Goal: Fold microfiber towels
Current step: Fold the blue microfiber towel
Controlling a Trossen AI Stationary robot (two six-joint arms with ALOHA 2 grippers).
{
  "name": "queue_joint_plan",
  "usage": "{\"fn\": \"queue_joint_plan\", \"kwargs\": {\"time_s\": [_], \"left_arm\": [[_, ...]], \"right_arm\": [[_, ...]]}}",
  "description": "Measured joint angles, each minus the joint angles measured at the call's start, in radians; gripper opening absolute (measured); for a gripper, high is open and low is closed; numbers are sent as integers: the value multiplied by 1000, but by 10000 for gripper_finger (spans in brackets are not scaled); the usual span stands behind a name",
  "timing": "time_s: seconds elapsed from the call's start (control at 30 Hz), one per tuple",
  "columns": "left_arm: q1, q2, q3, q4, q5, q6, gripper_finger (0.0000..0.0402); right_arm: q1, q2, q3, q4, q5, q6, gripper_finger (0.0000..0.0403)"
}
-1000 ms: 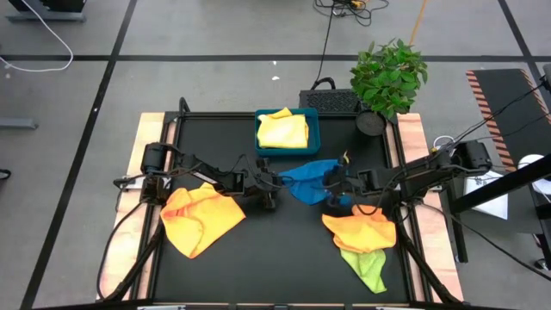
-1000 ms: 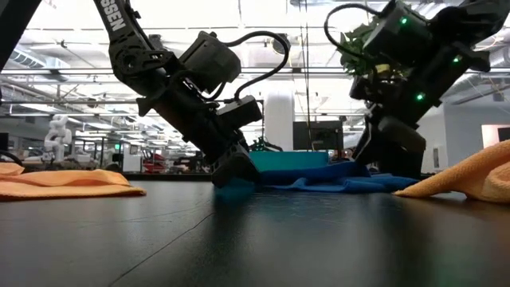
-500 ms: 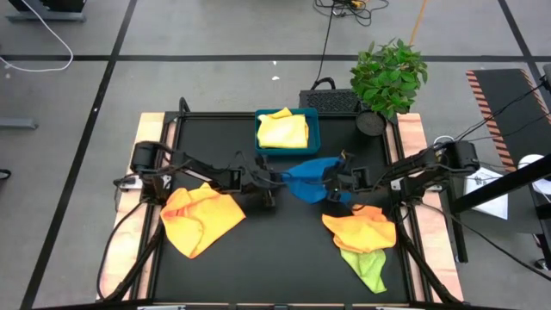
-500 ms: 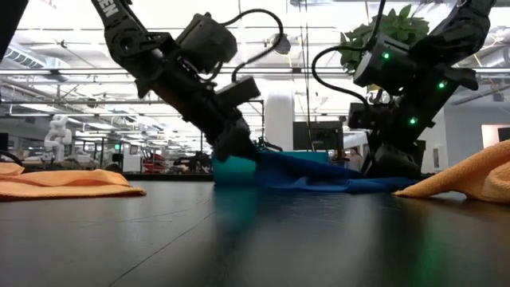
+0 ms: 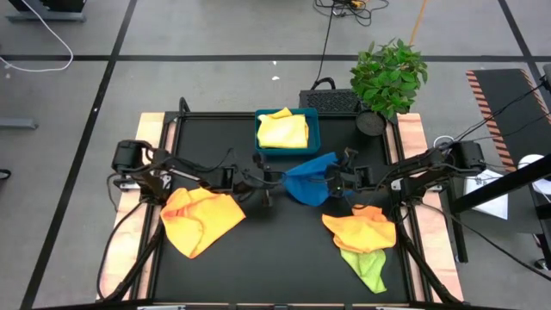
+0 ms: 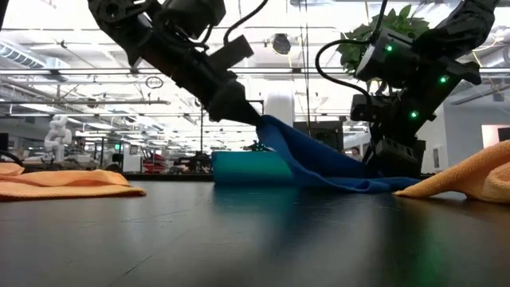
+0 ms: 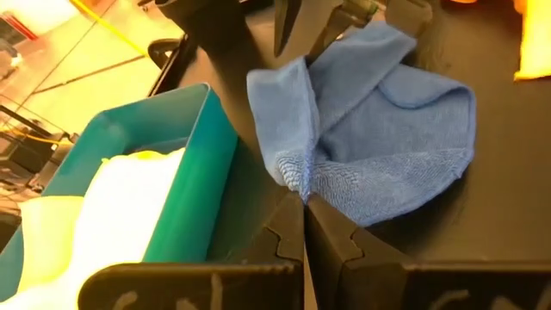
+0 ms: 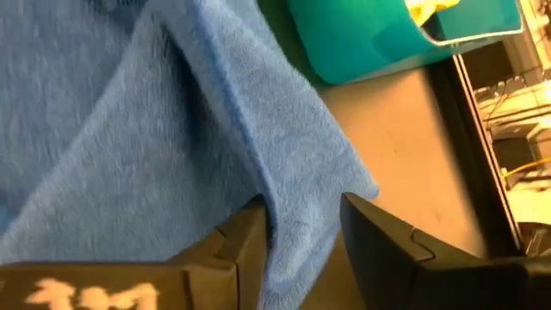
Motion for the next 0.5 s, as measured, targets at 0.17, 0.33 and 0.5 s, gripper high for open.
{"fn": "queue_joint_plan", "kwargs": {"time_s": [0.17, 0.33, 0.5], "left_arm": [[-1, -11, 0, -16, 0, 0, 2], [-1, -10, 0, -21, 0, -1, 2], [-1, -10, 0, -23, 0, -2, 2]], "right_arm": [[0, 0, 0, -30, -4, -31, 125], [0, 0, 0, -69, -18, -30, 89], [-1, 0, 0, -70, -67, -31, 26]]}}
